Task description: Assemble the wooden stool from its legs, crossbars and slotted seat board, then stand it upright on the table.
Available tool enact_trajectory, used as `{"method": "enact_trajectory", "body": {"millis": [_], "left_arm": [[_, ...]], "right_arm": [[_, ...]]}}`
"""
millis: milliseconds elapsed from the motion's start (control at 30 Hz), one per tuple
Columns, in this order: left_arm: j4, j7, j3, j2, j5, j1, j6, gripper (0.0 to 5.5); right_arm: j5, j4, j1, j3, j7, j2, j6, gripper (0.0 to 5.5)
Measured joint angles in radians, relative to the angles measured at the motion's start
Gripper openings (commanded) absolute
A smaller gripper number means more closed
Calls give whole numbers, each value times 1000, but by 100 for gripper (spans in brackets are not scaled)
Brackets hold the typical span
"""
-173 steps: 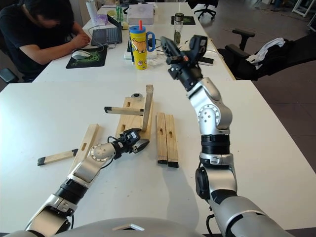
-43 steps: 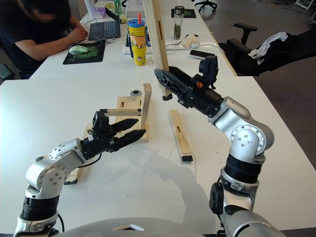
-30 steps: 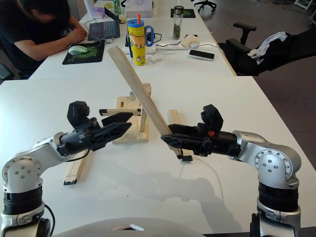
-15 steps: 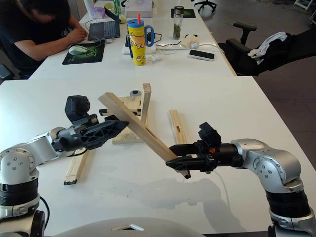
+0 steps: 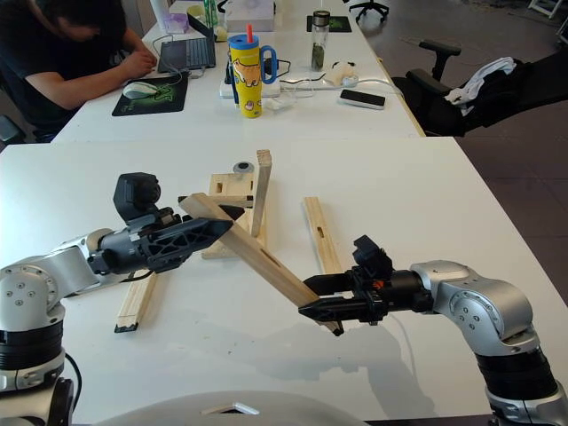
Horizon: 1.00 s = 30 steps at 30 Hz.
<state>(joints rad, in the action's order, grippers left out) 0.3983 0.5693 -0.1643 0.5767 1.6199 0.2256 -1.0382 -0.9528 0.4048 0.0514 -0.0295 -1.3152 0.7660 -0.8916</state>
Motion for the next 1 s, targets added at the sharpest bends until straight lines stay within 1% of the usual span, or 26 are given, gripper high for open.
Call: {"method": "enact_trajectory", "body": {"millis": [100, 133, 367, 400, 433, 500, 567, 700, 767, 800, 867, 933, 1000], "left_arm": [[0, 1, 5, 7, 0, -12, 0, 223], [0, 1, 5, 10, -2, -18, 1, 217], [0, 8, 9, 25, -20, -27, 10, 212], [-1, 9, 9, 27, -21, -28, 12, 211], [-3, 10, 8, 28, -25, -31, 16, 209], [-18, 23, 7, 44, -53, -43, 7, 202], [-22, 42, 6, 56, -56, -57, 1, 201], [-39, 75, -21, 80, -84, -86, 1, 201], [-61, 101, -59, 115, -105, -112, 0, 201], [-85, 120, -93, 141, -126, -121, 1, 201], [-133, 159, -143, 193, -165, -122, 7, 201], [-219, 225, -187, 261, -240, -115, 22, 201], [-293, 286, -197, 312, -317, -105, 42, 201]], "right_arm": [[-1, 0, 0, 0, -5, 2, 0, 209], [-1, 0, 0, 0, -5, 3, 0, 209], [-10, -5, 4, 0, 8, 3, -17, 209], [-16, -9, 8, 0, 13, 1, -23, 245], [-27, -17, 13, 0, 20, -3, -32, 252], [-51, -43, 29, -9, 56, -7, -63, 287], [-83, -66, 37, -42, 76, -7, -87, 321], [-105, -140, 49, -89, 80, -3, -86, 374], [-17, -194, 62, -82, 112, -1, -31, 376], [11, -217, 73, -75, 158, -18, -17, 376], [35, -212, 94, -53, 238, -90, 1, 376], [53, -169, 104, 11, 355, -218, 20, 376], [109, -172, 112, 79, 487, -356, 47, 376]]}}
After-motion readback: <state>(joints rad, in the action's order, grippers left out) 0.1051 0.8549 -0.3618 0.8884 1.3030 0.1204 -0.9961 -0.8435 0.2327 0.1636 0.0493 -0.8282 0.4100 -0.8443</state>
